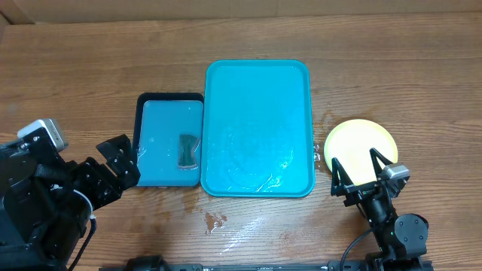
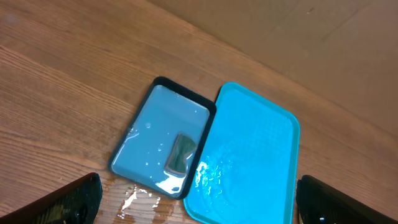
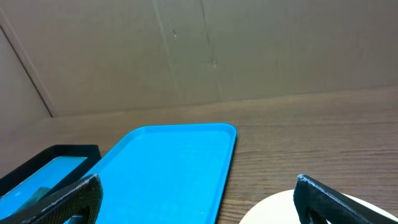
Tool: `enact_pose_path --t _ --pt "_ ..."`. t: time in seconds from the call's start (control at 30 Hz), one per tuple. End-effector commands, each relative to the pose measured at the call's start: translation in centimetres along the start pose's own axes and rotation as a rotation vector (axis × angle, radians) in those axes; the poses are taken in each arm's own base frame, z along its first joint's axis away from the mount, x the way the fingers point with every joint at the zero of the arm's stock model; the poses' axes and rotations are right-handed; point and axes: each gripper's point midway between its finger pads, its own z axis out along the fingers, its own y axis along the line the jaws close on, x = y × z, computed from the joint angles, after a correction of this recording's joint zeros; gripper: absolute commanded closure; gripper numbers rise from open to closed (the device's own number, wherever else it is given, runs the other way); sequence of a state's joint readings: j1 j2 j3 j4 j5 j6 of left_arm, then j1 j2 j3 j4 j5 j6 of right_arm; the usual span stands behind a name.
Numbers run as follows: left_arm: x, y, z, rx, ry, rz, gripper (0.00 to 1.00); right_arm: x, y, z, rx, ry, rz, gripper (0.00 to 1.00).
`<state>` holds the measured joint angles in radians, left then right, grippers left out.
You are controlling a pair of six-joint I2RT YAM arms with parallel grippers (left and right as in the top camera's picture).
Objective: Clean dirty plates on tray and stack at the side
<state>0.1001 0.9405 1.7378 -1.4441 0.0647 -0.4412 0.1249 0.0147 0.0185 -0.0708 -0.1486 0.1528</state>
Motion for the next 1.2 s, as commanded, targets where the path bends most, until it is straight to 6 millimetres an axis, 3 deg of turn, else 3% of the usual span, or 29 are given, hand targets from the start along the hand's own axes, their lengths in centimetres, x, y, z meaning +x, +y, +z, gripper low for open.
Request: enact_pose_path --t 0.0,0.23,0.4,0.7,0.87,1.07,1.17 --pt "-0.2 -0.1 -0.1 0.005 -0.006 0.013 0.00 0.1 -0.3 0.0 0.012 -0.007 -0.005 0.00" --pt "-0.2 0.5 0.0 -0.026 -0.021 0.031 0.00 0.1 -0.3 0.0 0.012 -0.007 -0.005 0.00" --pt "-0.8 -0.2 0.8 0.061 -0.166 0.076 0.00 0.1 -0.3 0.0 0.012 -0.007 -0.005 0.00" --pt "4.5 1.1 6.7 0.255 -0.388 0.102 0.00 0.1 -0.3 0.0 0.012 -0.007 -0.005 0.01" --pt "7.0 1.7 8.5 0.340 -0.514 0.113 0.00 0.1 -0.3 0.0 0.012 -0.007 -0.005 0.00" --pt "8.9 2.8 10.3 0.376 -0.603 0.124 0.00 0.1 -0.3 0.0 0.012 -0.007 -0.005 0.01" --pt "9.5 3.6 12.4 0.349 -0.617 0.119 0.00 0.1 -0.3 0.0 0.012 -0.007 -0.005 0.00"
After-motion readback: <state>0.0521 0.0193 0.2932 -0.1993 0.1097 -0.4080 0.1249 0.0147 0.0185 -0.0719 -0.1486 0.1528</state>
